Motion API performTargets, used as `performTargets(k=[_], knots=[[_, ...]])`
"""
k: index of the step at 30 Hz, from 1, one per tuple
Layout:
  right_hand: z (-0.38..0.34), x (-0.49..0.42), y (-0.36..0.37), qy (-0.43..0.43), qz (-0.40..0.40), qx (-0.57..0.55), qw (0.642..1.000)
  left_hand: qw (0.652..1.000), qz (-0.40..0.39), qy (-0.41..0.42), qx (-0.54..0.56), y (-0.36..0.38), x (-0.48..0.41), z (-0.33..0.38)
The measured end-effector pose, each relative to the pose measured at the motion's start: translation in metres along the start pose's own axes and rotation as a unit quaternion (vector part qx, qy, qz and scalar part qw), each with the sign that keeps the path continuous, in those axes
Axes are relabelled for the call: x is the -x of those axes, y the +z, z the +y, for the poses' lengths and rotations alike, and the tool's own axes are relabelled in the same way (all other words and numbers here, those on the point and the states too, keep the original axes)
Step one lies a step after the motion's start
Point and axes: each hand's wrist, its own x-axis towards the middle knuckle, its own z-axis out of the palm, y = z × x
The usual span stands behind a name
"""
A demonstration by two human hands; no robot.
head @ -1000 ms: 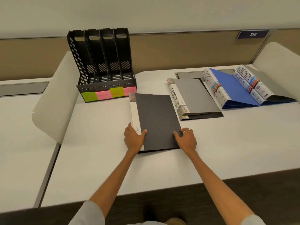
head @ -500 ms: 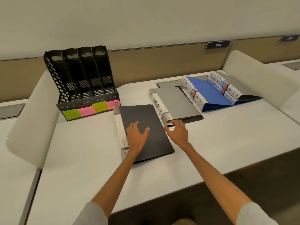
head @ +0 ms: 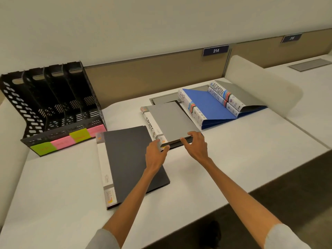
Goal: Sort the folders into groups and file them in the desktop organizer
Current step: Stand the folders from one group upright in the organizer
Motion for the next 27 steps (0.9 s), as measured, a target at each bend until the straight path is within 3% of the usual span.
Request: performTargets(k=[15,27], knots=[[0.107,-0.144,-0.091,-0.014,0.007,-0.002,1.0,0.999,-0.022,0.015,-0.022,0.153,-0.09,0.1],[0.175,-0.222,-0.135,-0.016,-0.016,-0.025,0.999,0.998,0.057,0.02,-0.003,0.246,-0.128,0.159]])
